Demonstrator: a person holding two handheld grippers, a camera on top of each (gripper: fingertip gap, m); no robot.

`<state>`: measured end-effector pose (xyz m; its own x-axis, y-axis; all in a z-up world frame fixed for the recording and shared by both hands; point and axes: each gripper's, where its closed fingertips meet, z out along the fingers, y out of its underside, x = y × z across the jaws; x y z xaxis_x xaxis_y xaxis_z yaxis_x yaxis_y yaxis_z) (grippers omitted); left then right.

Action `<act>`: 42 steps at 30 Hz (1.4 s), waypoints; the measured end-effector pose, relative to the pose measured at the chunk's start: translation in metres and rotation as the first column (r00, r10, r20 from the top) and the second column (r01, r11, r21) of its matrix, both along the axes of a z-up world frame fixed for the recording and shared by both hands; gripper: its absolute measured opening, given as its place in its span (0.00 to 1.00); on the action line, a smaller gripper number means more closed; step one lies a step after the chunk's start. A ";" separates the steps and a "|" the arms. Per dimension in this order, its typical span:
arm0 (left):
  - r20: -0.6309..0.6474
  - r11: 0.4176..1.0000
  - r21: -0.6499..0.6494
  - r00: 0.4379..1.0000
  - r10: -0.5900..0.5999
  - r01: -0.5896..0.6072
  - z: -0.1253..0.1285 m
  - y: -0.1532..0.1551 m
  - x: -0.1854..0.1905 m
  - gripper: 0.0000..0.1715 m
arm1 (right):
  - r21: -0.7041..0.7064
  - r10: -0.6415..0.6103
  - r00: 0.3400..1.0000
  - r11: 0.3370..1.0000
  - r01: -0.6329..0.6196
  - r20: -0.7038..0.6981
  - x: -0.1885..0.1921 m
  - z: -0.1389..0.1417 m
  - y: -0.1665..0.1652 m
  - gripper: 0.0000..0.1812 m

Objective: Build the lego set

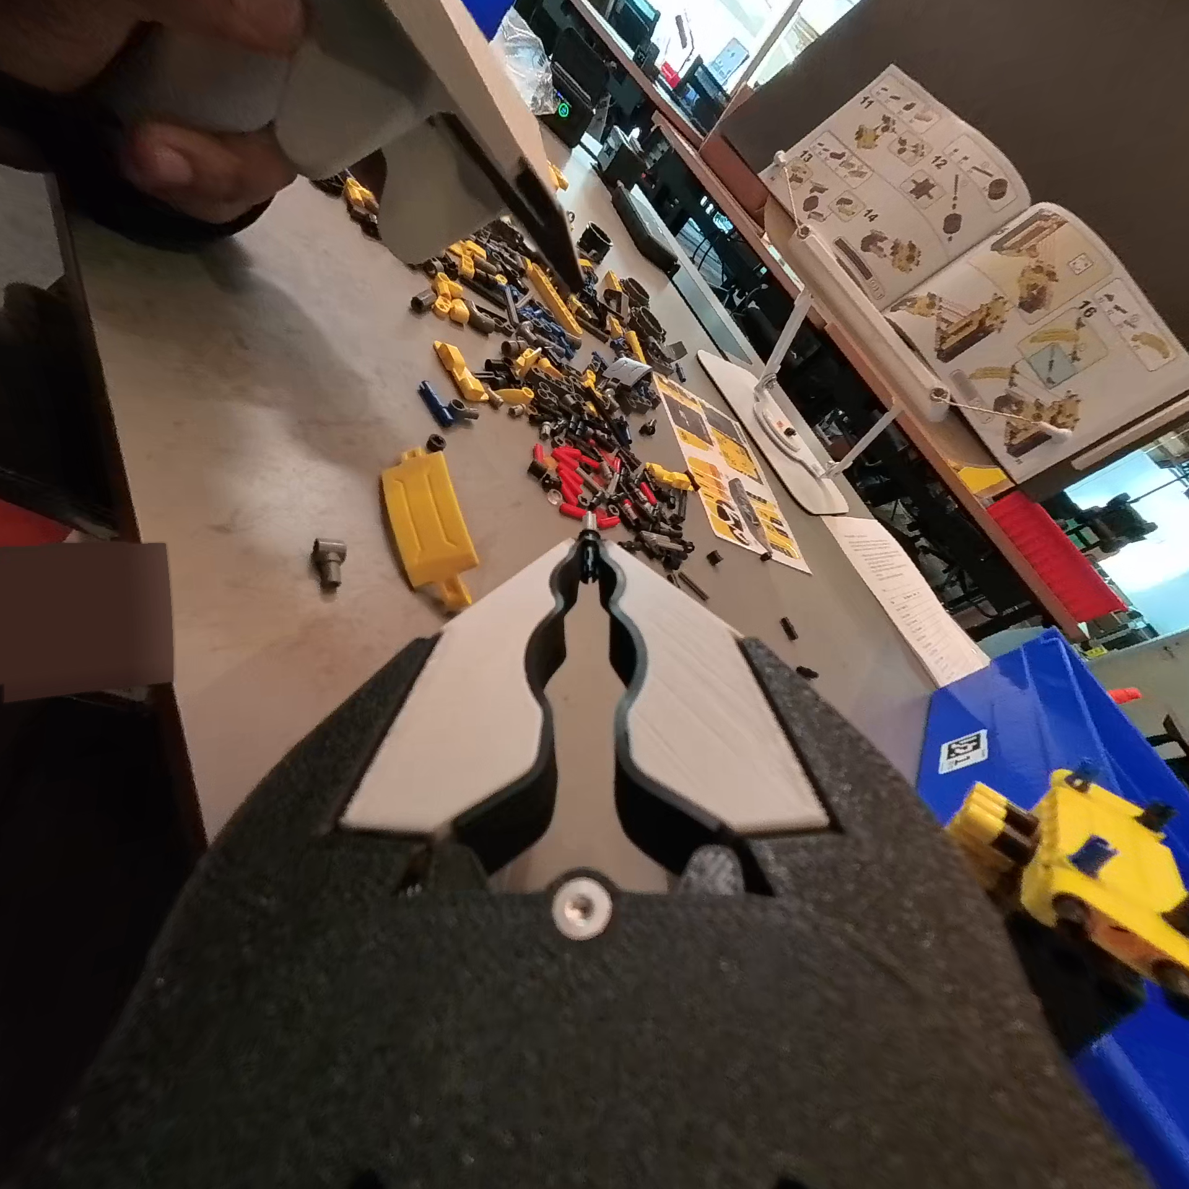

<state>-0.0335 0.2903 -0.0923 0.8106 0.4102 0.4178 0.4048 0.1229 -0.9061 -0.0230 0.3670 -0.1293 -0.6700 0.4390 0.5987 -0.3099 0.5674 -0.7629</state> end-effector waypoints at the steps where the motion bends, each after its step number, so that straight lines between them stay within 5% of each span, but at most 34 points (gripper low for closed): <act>1: -0.007 1.000 -0.007 1.000 0.002 -0.002 0.000 0.000 0.000 0.28 | 0.000 0.001 1.000 1.000 -0.001 0.000 0.000 0.000 0.000 0.02; 14: -0.045 0.999 -0.036 0.999 0.010 -0.012 0.000 0.002 0.003 0.28 | -0.052 0.020 1.000 0.998 -0.020 0.000 0.002 0.007 0.001 0.02; 34: -0.036 1.000 0.009 0.999 -0.013 0.014 0.004 0.000 0.005 0.28 | -0.367 0.106 0.994 0.925 -0.099 -0.001 0.011 0.048 0.023 0.02; 42: 0.054 0.972 0.094 0.973 -0.223 0.217 0.004 0.022 0.032 0.25 | -0.295 -0.053 0.955 0.955 -0.037 -0.291 0.019 0.060 0.025 0.02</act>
<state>-0.0020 0.3119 -0.0882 0.8473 0.1848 0.4978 0.4875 0.1012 -0.8673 -0.0040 0.3917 -0.0695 -0.4805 0.6295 0.6106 -0.5412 0.3350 -0.7713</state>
